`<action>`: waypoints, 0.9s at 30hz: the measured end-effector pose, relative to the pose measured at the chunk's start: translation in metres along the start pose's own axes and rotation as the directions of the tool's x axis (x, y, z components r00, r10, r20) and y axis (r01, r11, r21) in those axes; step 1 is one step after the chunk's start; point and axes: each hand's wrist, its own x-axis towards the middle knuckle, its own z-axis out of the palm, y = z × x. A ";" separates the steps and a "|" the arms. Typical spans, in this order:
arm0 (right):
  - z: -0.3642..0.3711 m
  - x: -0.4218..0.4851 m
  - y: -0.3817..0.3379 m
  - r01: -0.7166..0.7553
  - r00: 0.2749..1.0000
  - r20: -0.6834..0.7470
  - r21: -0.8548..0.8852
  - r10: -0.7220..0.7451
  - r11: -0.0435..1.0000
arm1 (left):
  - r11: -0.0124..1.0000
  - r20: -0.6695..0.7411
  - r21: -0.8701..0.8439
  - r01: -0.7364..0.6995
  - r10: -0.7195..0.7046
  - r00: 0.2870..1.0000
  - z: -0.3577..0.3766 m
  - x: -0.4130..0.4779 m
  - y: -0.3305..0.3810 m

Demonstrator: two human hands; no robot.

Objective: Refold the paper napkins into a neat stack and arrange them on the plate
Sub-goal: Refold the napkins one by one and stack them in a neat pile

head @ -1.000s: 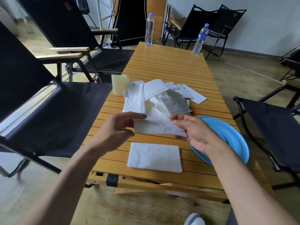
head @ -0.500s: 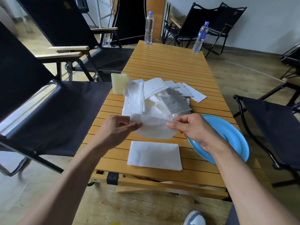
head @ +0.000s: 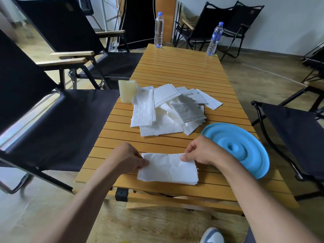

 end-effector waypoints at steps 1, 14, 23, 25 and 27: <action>0.002 -0.001 -0.001 -0.009 1.000 -0.015 -0.045 0.008 0.999 | 0.999 -0.024 0.034 -0.004 0.005 1.000 0.002 0.002 -0.001; 0.020 0.046 -0.074 0.408 0.749 -0.401 -0.350 -0.528 0.843 | 0.980 -0.381 0.084 -0.183 0.201 0.903 0.002 0.001 0.013; 0.049 0.103 -0.105 0.437 0.679 -0.287 -0.581 -0.675 0.686 | 0.994 -0.443 0.000 -0.106 0.095 0.891 -0.014 0.003 0.002; 0.047 0.097 -0.107 0.477 0.650 -0.419 -0.426 -0.635 0.769 | 0.993 -0.474 -0.006 -0.118 0.100 0.875 -0.018 0.002 0.000; 0.041 0.087 -0.106 0.511 0.670 -0.496 -0.231 -0.552 0.828 | 0.989 -0.515 -0.039 -0.140 0.100 0.851 -0.021 0.002 -0.001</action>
